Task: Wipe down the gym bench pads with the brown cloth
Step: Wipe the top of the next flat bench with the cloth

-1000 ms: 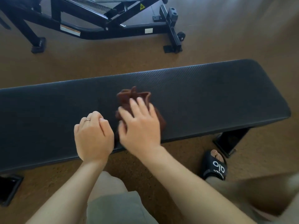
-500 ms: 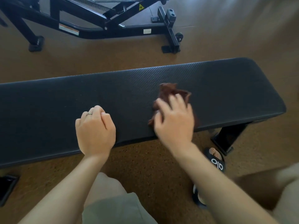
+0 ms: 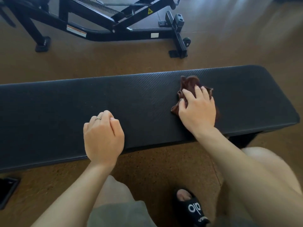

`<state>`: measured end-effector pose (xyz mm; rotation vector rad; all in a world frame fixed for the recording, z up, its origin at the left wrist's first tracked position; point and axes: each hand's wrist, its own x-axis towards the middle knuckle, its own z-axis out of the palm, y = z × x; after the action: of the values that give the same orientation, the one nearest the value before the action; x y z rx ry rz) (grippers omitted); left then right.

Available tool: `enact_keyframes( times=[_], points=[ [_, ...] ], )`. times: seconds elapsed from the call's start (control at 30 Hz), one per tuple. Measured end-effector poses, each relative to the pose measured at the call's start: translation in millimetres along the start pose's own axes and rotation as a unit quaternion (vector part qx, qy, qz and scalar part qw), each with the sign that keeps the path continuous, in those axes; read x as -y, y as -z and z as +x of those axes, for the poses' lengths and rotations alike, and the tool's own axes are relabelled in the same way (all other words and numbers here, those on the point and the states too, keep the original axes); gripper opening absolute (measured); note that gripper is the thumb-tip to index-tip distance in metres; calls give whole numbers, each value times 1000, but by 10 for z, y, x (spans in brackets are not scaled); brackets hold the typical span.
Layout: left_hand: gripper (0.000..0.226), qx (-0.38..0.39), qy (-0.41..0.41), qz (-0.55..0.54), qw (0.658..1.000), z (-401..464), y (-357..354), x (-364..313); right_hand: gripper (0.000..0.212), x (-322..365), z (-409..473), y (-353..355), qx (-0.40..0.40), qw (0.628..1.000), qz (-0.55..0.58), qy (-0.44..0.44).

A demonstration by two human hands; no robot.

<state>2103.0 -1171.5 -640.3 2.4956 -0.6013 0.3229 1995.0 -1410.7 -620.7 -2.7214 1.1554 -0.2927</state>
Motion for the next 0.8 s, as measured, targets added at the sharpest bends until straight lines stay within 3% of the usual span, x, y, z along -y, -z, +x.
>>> enact_keyframes(
  times=[0.1,0.17,0.27,0.33,0.4,0.57,0.8],
  points=[
    [27,-4,5,5,1000,3,-22,-4,46,449,9,-111,-2,998,15,54],
    [26,-12,6,1,1000,-6,-19,-6,44,840,-58,-190,8,989,34,146],
    [28,-23,8,4,1000,-9,-4,-1,42,1236,-263,-260,62,944,62,318],
    [26,-36,12,7,999,-16,-4,14,42,1125,-164,-247,89,916,71,385],
    [24,-41,20,2,999,-21,-11,15,44,873,74,-251,66,916,66,391],
    [22,-59,37,4,998,-7,-21,-39,42,1032,522,-378,20,966,51,253],
    [25,-57,78,-15,995,-9,-8,-34,39,1917,513,-576,54,911,61,403]
  ],
)
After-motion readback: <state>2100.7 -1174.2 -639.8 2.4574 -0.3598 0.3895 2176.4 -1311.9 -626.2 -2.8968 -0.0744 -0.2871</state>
